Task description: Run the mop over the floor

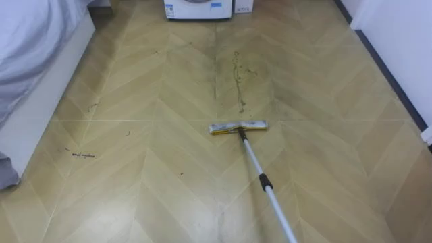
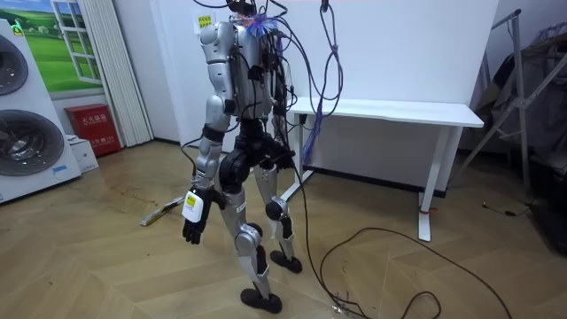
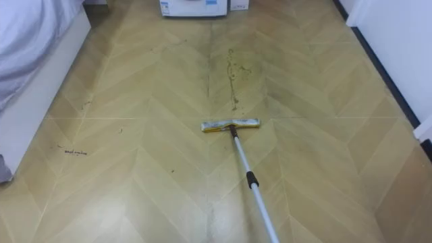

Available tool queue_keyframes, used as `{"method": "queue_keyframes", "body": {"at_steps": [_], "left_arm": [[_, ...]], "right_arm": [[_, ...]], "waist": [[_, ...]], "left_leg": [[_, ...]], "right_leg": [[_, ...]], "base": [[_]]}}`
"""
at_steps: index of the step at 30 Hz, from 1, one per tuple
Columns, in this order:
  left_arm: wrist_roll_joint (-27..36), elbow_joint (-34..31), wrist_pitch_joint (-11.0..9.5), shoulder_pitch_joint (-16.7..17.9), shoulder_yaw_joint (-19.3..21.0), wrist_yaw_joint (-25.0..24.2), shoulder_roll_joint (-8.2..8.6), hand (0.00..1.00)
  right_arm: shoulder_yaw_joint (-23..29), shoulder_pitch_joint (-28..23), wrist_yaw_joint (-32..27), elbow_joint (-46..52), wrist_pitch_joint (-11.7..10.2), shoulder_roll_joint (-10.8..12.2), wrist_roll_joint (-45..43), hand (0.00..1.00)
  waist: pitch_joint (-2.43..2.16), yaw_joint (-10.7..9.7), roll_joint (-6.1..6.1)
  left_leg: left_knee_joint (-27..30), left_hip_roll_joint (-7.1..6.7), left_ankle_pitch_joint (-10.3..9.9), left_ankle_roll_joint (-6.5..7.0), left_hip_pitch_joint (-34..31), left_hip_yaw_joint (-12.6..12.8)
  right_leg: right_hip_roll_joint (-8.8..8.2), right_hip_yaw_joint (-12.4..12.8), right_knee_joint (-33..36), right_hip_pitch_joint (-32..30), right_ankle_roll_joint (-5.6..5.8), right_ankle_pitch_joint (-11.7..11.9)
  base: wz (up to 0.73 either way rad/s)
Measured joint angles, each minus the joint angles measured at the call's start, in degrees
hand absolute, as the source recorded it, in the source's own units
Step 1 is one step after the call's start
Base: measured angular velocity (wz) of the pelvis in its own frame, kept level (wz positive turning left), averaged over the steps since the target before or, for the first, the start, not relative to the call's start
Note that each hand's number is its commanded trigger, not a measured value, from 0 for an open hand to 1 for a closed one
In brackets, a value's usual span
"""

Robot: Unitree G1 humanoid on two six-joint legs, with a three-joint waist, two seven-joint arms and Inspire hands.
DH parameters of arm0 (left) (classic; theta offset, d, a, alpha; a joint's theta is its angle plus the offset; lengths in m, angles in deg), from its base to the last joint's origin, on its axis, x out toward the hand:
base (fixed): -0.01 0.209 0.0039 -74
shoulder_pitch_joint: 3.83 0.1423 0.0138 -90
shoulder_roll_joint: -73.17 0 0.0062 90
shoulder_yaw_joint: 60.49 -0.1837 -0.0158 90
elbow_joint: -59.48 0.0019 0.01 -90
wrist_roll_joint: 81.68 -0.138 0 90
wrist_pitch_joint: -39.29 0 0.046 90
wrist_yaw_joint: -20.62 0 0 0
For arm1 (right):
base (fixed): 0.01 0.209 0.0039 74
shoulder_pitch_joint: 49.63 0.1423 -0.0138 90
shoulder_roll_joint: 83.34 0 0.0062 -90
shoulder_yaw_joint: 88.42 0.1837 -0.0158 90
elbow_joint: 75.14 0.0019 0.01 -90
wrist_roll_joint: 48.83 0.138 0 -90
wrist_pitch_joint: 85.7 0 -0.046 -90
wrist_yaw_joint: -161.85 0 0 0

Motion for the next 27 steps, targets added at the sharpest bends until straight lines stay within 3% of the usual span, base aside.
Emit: {"method": "queue_keyframes", "body": {"at_steps": [6, 10, 18, 23, 27], "left_arm": [[1.58, 1.03, -0.16, -0.02, 0.04, 0.01, -0.03, 0.00], [6.44, 1.06, -0.14, 0.68, 0.34, 0.00, -0.04, 0.00], [6.69, 1.07, 0.11, 0.80, 0.42, -0.42, -0.23, 0.00], [6.65, 1.03, -0.09, -1.32, 0.39, -0.17, -0.05, 0.00], [8.09, 2.77, -1.38, -4.28, -1.39, 1.09, -0.10, 0.00]], "right_arm": [[-0.03, -0.21, -0.44, -0.12, -0.37, 0.02, 0.16, 1.00], [-0.03, -0.10, -0.62, -1.40, -0.40, 0.05, 0.39, 1.00], [-0.03, 0.90, -0.47, -1.85, -0.40, 0.05, 0.65, 1.00], [-0.69, 1.29, -1.42, -2.23, -0.50, 0.12, 2.52, 1.00], [-0.92, 3.86, -3.18, -3.80, -0.81, 0.21, 4.57, 1.00]], "waist": [[-0.04, 0.02, 0.06], [-0.08, 0.07, 0.19], [-0.08, -0.01, 0.21], [-0.44, 0.19, 0.59], [-0.15, -0.12, 0.98]], "left_leg": [[0.00, 0.00, 0.00, 0.00, -0.01, 0.31], [0.00, 0.00, 0.00, 0.00, 0.10, 0.16], [0.02, -0.01, 0.00, 0.00, -0.67, 0.00], [0.42, 0.09, 0.00, 0.00, -3.75, 0.12], [1.32, 0.14, 0.00, 0.01, -7.21, -0.06]], "right_leg": [[-0.02, 0.13, 0.00, -0.06, 0.00, 0.00], [0.03, 0.87, 0.04, -0.15, 0.00, 0.00], [0.00, 0.87, 0.05, -0.99, 0.00, 0.00], [0.03, 0.86, 1.35, -4.37, -0.03, 0.06], [-0.11, -0.01, 2.29, -7.28, -0.10, 0.30]], "base": [[0.00], [-0.05], [0.00], [0.02], [0.06]]}}
